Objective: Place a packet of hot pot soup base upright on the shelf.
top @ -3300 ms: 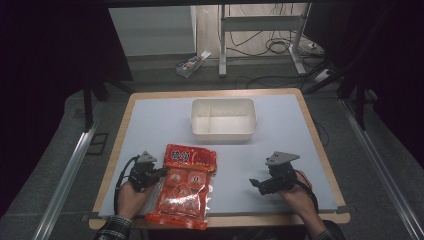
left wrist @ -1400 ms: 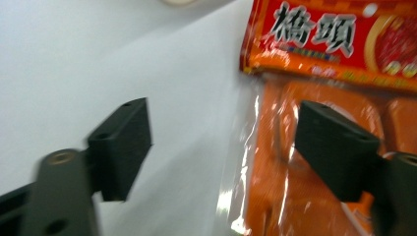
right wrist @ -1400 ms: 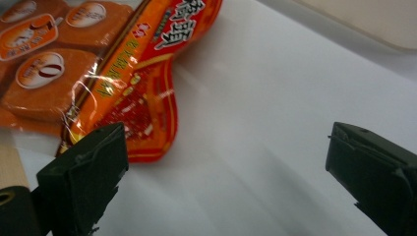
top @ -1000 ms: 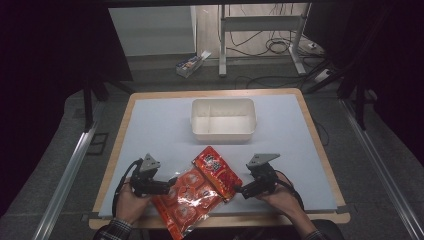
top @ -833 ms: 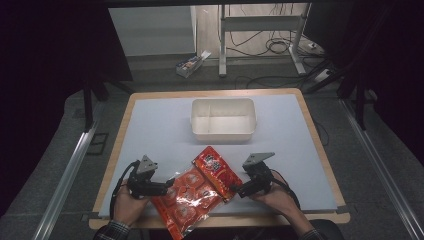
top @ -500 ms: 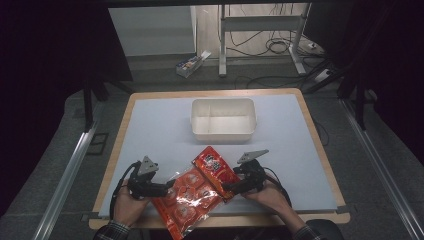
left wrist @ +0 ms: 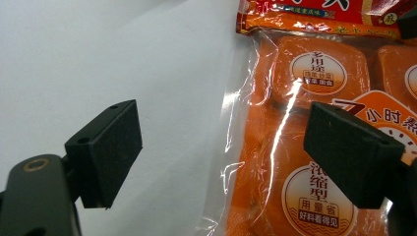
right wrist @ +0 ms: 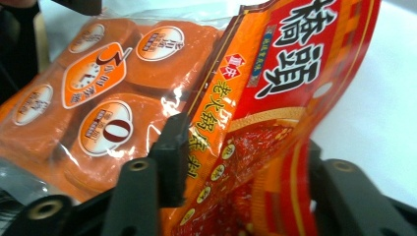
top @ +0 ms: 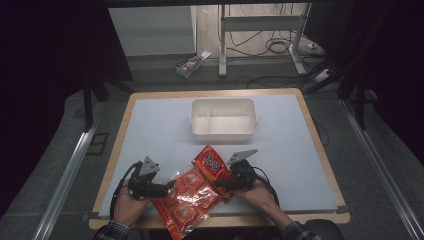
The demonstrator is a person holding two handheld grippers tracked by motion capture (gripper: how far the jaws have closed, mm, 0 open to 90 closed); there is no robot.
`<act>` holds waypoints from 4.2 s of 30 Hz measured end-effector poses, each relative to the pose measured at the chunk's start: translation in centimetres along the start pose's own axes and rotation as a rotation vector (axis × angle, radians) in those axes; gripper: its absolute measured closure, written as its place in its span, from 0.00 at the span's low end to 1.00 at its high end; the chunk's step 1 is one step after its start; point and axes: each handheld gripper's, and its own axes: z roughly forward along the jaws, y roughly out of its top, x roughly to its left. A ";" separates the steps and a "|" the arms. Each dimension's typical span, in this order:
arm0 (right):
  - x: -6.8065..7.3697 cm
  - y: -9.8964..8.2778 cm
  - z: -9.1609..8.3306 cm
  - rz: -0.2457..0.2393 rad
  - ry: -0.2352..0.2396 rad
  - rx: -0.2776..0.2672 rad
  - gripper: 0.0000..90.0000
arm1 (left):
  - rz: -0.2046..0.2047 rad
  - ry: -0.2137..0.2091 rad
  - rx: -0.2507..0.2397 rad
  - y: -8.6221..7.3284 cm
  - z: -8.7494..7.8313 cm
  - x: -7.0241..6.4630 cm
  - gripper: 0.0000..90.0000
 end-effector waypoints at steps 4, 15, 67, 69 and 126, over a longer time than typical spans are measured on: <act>0.2 0.3 0.8 0.012 0.017 0.002 0.73 | 0.006 0.001 0.004 0.0 0.1 -0.1 0.16; 0.7 1.5 1.0 0.093 0.010 0.001 0.99 | 0.009 0.009 -0.003 0.0 0.0 0.0 0.16; 4.6 13.1 -10.3 -0.212 0.064 -0.033 0.99 | 0.009 0.050 -0.060 -0.7 -0.5 1.3 0.06; 4.8 13.4 -10.8 -0.227 0.051 -0.037 0.99 | 0.011 0.050 -0.059 -0.7 -0.5 1.3 0.06; -7.2 22.2 -18.3 -0.110 -0.245 -0.153 0.99 | 0.049 0.020 -0.018 -0.5 0.1 0.7 0.07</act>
